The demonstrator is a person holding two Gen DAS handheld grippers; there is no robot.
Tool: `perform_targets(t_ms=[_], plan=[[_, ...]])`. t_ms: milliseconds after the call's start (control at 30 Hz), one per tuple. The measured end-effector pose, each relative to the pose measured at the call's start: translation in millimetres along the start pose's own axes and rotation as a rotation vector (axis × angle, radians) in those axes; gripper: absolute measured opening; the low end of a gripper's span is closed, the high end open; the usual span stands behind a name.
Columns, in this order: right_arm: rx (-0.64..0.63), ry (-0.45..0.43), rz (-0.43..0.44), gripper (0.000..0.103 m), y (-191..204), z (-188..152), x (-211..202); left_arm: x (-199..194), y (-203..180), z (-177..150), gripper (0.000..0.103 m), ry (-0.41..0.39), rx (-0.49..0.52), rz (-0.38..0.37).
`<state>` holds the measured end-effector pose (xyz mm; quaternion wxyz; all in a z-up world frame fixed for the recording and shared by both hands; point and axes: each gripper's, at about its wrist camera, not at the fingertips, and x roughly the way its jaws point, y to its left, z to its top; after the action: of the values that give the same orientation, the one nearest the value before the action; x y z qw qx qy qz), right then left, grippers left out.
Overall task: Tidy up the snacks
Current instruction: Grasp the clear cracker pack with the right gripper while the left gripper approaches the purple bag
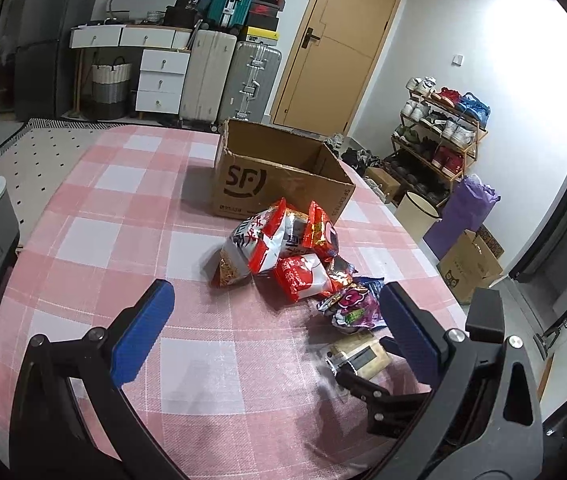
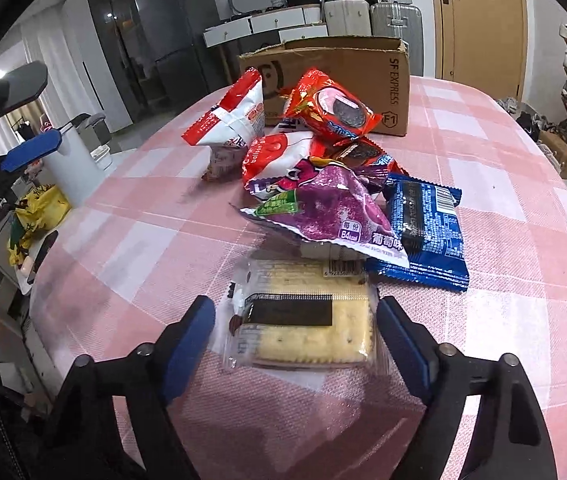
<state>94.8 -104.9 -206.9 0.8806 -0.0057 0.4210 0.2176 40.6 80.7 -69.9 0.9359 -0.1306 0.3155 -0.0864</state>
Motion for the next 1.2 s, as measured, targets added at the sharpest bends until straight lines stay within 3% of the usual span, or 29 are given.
perform_targets(t_ms=[167,200,300,667,1200], plan=[[-0.074,0.014,-0.051,0.074,8,-2,6,6,4,-4,0.102,0.017,-0.011,0.006],[-0.081,0.012,-0.057,0.066,8,-2,6,9,5,-5,0.102,0.026,-0.015,0.007],[-0.067,-0.001,-0.032,0.057,3,-3,2,14,7,-9,0.102,0.046,-0.025,0.002],[0.002,-0.049,0.087,0.057,-12,-11,-23,45,0,-20,0.102,0.149,-0.014,-0.036],[0.087,-0.145,0.067,0.057,-54,-34,-70,120,-52,-39,0.102,0.307,0.039,-0.125]])
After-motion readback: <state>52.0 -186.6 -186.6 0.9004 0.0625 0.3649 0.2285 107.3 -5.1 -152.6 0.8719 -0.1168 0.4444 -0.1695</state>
